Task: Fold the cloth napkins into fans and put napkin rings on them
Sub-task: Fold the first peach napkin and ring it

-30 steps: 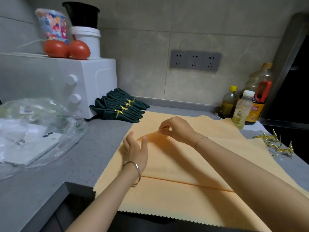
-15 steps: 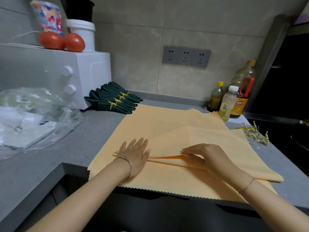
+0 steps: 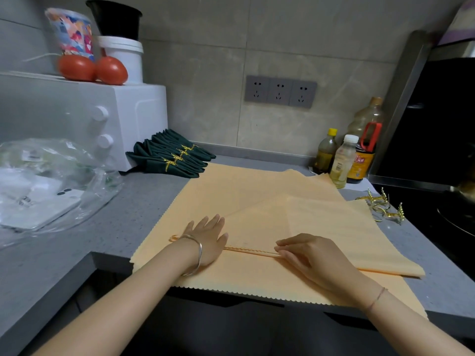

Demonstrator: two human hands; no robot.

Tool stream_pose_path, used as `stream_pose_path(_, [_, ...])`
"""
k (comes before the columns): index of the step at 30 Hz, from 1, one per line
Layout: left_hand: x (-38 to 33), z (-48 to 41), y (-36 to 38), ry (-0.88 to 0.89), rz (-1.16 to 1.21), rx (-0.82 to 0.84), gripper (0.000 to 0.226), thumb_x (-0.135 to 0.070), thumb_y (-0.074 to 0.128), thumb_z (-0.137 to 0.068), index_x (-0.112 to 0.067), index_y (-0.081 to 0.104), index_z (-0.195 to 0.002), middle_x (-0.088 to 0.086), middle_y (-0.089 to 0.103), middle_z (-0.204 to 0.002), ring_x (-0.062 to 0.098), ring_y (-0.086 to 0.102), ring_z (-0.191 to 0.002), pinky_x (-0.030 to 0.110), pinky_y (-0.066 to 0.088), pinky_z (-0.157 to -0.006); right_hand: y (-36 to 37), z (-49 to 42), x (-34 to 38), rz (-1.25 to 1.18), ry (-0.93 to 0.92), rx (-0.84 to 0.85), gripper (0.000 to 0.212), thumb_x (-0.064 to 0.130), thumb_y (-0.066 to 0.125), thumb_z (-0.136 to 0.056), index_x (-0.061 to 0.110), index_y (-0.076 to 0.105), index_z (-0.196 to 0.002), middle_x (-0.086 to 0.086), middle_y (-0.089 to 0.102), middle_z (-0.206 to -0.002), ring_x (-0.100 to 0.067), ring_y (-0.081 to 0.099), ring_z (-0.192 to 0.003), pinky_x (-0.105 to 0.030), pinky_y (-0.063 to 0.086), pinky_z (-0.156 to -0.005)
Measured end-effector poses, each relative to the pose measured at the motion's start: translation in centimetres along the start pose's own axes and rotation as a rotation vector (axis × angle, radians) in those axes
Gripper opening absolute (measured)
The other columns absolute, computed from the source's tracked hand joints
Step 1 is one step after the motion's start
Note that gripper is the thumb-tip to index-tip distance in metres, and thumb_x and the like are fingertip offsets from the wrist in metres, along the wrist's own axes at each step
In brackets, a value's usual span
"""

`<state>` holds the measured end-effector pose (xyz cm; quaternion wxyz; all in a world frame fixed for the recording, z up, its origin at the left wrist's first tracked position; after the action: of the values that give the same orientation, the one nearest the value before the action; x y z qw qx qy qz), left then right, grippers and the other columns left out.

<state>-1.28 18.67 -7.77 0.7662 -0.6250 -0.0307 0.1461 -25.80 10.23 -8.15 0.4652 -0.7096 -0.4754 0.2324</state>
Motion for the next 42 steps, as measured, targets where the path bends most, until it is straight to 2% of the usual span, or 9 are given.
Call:
stream_pose_path(12, [-2.1,-5.0,-0.2,0.055,0.036,-0.091,0.053,-0.035,0.008,-0.103,-0.021,-0.004,-0.153,-0.009,-0.007,-0.16,0.013,-0.007,-0.147,0.039,-0.004,-0.119,0.0,-0.4,0.1,0.059,-0.098,-0.013,0.038,0.042,0.042,-0.096,0.027,0.076,-0.09,0.016,0.071,-0.097,-0.003,0.062,-0.081,-0.021,0.05,-0.065])
stream_pose_path(16, [-2.0,-5.4,0.4,0.035,0.009,-0.123,0.054,-0.036,0.007,-0.102,-0.022,-0.007,-0.153,-0.009,-0.01,-0.159,0.013,-0.009,-0.147,0.039,-0.005,-0.119,-0.1,-3.0,-0.2,0.038,0.049,0.059,0.052,0.054,0.032,-0.094,0.024,0.071,-0.079,0.01,0.069,-0.081,-0.007,0.061,-0.073,-0.031,0.049,-0.066])
stream_pose_path(19, [-2.0,-5.6,0.5,0.032,0.0,-0.13,0.054,-0.037,0.007,-0.102,-0.022,-0.006,-0.153,-0.01,-0.01,-0.159,0.012,-0.009,-0.147,0.039,-0.005,-0.119,0.9,-6.3,-0.3,-0.093,0.21,0.063,0.035,0.04,0.038,-0.099,0.026,0.07,-0.105,0.012,0.069,-0.108,-0.008,0.061,-0.1,-0.028,0.046,-0.087])
stream_pose_path(22, [-2.0,-5.6,0.6,0.032,-0.012,-0.138,0.054,-0.037,0.007,-0.102,-0.022,-0.006,-0.153,-0.009,-0.011,-0.159,0.012,-0.009,-0.147,0.039,-0.005,-0.119,2.9,-9.7,-0.4,-0.123,0.186,0.205,0.041,0.018,0.034,-0.101,0.017,0.043,-0.141,0.003,0.041,-0.148,-0.012,0.034,-0.137,-0.023,0.023,-0.11])
stream_pose_path(24, [-2.0,-5.6,0.6,0.035,-0.012,-0.142,0.054,-0.038,0.007,-0.102,-0.022,-0.006,-0.153,-0.009,-0.011,-0.159,0.012,-0.01,-0.147,0.039,-0.006,-0.119,4.5,-11.1,-0.8,-0.072,0.163,0.348,0.046,0.021,0.028,-0.103,0.017,0.025,-0.149,0.002,0.019,-0.157,-0.014,0.014,-0.145,-0.03,0.01,-0.117])
stream_pose_path(27, [-1.9,-5.7,0.6,0.035,-0.013,-0.145,0.055,-0.038,0.006,-0.102,-0.022,-0.007,-0.153,-0.009,-0.012,-0.159,0.012,-0.011,-0.147,0.039,-0.006,-0.119,6.2,-11.3,-1.8,-0.045,0.175,0.475,0.05,0.034,0.02,-0.104,0.022,0.013,-0.152,0.007,0.008,-0.159,-0.009,0.002,-0.146,-0.032,0.001,-0.118])
stream_pose_path(38, [-1.9,-5.9,0.6,0.048,-0.018,-0.123,0.053,-0.036,0.006,-0.102,-0.025,-0.013,-0.151,-0.009,-0.015,-0.159,0.015,-0.013,-0.146,0.04,-0.006,-0.119,5.6,-11.1,-8.8,0.038,0.416,0.466,0.053,0.043,0.013,-0.102,0.024,0.01,-0.152,0.008,0.005,-0.159,-0.011,-0.001,-0.146,-0.036,-0.003,-0.117])
stream_pose_path(40, [-2.0,-5.9,0.5,0.036,-0.021,-0.091,0.053,-0.037,0.006,-0.102,-0.029,-0.015,-0.151,-0.008,-0.015,-0.159,0.016,-0.014,-0.146,0.042,-0.006,-0.118,5.5,-11.3,-9.2,-0.038,0.452,0.417,0.055,0.045,0.013,-0.102,0.022,0.017,-0.151,0.006,0.011,-0.159,-0.015,0.002,-0.147,-0.039,-0.001,-0.118])
stream_pose_path(42, [-2.4,-6.1,0.1,0.024,-0.028,-0.053,0.054,-0.042,0.006,-0.101,-0.031,-0.017,-0.15,-0.008,-0.016,-0.158,0.018,-0.015,-0.146,0.044,-0.008,-0.118,5.1,-11.4,-9.7,-0.176,0.495,0.232,0.053,0.043,0.021,-0.102,0.017,0.031,-0.147,0.0,0.026,-0.155,-0.02,0.017,-0.144,-0.04,0.01,-0.118])
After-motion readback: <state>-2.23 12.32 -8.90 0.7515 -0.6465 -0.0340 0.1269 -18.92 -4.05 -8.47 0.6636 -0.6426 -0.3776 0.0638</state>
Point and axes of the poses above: each hand's wrist, its own z-axis away from the middle knuckle, its own y-axis out of the palm, x = y × z, the point moved 1 cm from there along -z, towards the middle knuckle
